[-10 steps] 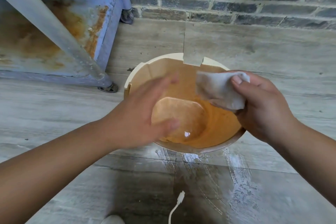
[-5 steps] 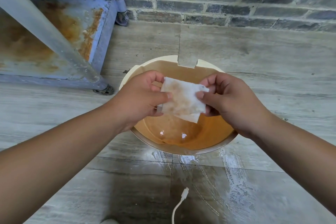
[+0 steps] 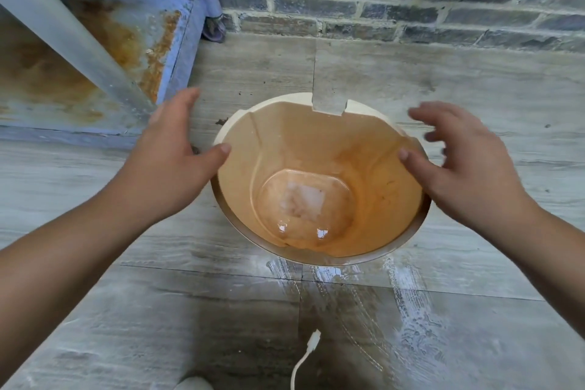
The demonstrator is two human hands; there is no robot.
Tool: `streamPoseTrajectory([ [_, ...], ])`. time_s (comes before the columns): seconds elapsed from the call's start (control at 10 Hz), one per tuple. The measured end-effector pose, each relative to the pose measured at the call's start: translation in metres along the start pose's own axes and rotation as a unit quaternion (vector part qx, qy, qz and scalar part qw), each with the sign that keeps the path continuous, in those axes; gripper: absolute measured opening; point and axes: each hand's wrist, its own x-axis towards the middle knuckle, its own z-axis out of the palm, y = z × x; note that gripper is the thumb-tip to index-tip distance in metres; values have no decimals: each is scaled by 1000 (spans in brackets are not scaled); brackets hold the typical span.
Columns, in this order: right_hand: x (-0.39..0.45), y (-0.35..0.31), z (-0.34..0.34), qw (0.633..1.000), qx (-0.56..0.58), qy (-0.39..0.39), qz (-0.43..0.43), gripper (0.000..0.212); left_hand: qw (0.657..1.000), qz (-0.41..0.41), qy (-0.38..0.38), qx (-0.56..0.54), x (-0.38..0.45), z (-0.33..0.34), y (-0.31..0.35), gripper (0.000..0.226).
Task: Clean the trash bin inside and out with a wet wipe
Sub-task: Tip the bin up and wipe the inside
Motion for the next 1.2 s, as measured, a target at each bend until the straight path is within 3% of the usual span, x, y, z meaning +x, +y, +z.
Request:
streamPoseTrajectory([
  [0.1, -21, 24, -4, 988, 10, -62, 144, 46, 970, -156, -65, -173, -15, 2, -21, 46],
  [0.2, -39, 29, 3, 922, 247, -134, 266, 11, 931, -210, -131, -269, -25, 8, -32, 15],
  [0.3, -33, 28, 9, 899, 315, -117, 279, 15, 918, -220, -119, -308, -22, 11, -29, 11],
  [0.6, 103, 6, 25, 893, 364, -64, 257, 17, 921, -176, -24, -347, 87, 8, -4, 3],
  [0.8, 161, -4, 35, 890, 378, -22, 254, 19, 908, -178, -10, -380, 146, 9, 3, 10],
  [0.9, 166, -2, 41, 889, 387, 4, 244, 21, 912, -182, -27, -367, 151, 11, -3, 6],
  [1.0, 158, 2, 40, 883, 385, 2, 267, 30, 930, -201, -15, -306, 148, 9, -5, 30],
  [1.1, 135, -3, 25, 904, 313, 0, 292, 60, 963, -175, 47, -200, 126, -6, 6, 68],
  [1.2, 96, -28, -11, 963, 124, -20, 239, 81, 998, -21, 40, -36, 74, -32, 39, 73],
])
